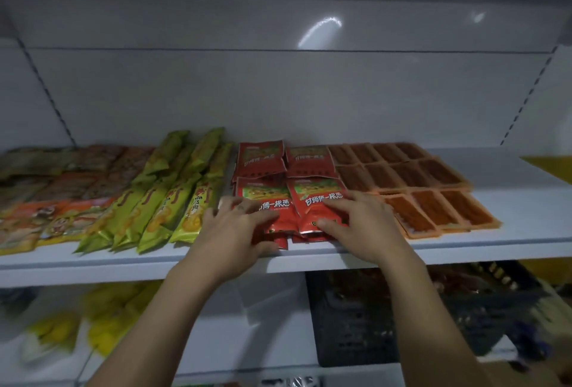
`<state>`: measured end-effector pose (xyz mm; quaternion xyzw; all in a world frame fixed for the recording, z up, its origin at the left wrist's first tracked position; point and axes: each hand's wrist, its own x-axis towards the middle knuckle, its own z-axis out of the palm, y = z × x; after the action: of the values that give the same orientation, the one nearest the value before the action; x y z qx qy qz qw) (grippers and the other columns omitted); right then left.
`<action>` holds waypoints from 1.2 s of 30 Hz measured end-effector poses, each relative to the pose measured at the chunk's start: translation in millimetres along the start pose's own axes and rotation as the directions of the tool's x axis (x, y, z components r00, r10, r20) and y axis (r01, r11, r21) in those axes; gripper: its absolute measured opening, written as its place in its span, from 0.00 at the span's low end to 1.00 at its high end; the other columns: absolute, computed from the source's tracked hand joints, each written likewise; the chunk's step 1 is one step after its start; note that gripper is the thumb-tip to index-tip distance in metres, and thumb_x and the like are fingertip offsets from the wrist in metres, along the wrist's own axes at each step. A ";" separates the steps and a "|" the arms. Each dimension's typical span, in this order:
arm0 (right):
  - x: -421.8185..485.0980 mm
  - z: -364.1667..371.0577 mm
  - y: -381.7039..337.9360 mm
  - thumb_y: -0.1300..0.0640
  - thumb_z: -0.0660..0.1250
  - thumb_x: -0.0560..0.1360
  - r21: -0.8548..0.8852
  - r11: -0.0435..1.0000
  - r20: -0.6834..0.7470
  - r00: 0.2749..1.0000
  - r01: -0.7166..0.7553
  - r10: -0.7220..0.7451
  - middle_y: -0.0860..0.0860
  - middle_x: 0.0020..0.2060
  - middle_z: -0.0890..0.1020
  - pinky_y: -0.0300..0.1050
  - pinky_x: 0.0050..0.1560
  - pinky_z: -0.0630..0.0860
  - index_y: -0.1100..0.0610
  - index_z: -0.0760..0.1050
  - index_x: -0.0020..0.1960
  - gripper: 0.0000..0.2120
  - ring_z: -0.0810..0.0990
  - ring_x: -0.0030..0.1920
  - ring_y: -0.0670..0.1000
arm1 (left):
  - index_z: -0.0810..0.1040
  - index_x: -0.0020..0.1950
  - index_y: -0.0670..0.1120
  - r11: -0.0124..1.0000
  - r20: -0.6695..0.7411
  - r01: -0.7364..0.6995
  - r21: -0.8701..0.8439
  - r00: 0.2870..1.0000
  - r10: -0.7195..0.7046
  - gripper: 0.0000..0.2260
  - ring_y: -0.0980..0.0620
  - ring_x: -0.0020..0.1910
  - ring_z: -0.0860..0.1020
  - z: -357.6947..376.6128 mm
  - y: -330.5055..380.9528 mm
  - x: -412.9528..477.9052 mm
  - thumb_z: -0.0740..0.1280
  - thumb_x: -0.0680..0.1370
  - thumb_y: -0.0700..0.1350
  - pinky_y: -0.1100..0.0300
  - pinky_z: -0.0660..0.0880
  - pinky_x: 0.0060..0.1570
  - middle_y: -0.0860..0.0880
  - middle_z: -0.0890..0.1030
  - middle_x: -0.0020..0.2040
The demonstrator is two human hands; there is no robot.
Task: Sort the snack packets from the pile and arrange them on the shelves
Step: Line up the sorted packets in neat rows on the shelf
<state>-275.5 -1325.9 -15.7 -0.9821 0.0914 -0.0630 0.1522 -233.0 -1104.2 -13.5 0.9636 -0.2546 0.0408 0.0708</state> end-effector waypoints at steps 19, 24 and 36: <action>17.5 0.0 2.0 0.48 0.70 0.76 0.051 0.992 0.078 0.990 0.117 -0.121 0.46 0.74 0.65 0.52 0.71 0.65 0.41 0.63 0.75 0.30 0.66 0.72 0.52 | 0.60 0.76 0.63 0.968 0.040 -0.115 0.225 0.993 0.108 0.32 0.47 0.67 0.70 -1.9 -4.1 20.7 0.64 0.74 0.67 0.51 0.66 0.63 0.52 0.69 0.70; 16.1 2.3 -1.4 0.48 0.71 0.75 0.015 0.994 0.074 0.991 0.112 -0.113 0.46 0.76 0.62 0.55 0.73 0.64 0.42 0.61 0.76 0.33 0.63 0.74 0.53 | 0.62 0.75 0.61 0.976 0.056 -0.132 0.175 0.991 0.125 0.33 0.47 0.66 0.72 -1.4 -12.8 23.0 0.67 0.73 0.66 0.53 0.66 0.62 0.51 0.69 0.70; 8.6 -0.6 -14.3 0.46 0.72 0.72 -0.052 0.997 0.038 0.997 0.064 -0.062 0.46 0.74 0.66 0.53 0.73 0.62 0.44 0.62 0.76 0.35 0.65 0.73 0.53 | 0.70 0.67 0.54 0.964 -0.126 -0.085 0.250 0.985 0.120 0.28 0.46 0.64 0.72 18.4 -5.5 27.8 0.59 0.75 0.70 0.51 0.65 0.59 0.49 0.73 0.68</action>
<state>-265.0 -1314.4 -9.9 -0.9892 0.0591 -0.0477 0.1256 -205.3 -1115.9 -29.0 0.9452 -0.2917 0.1429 -0.0328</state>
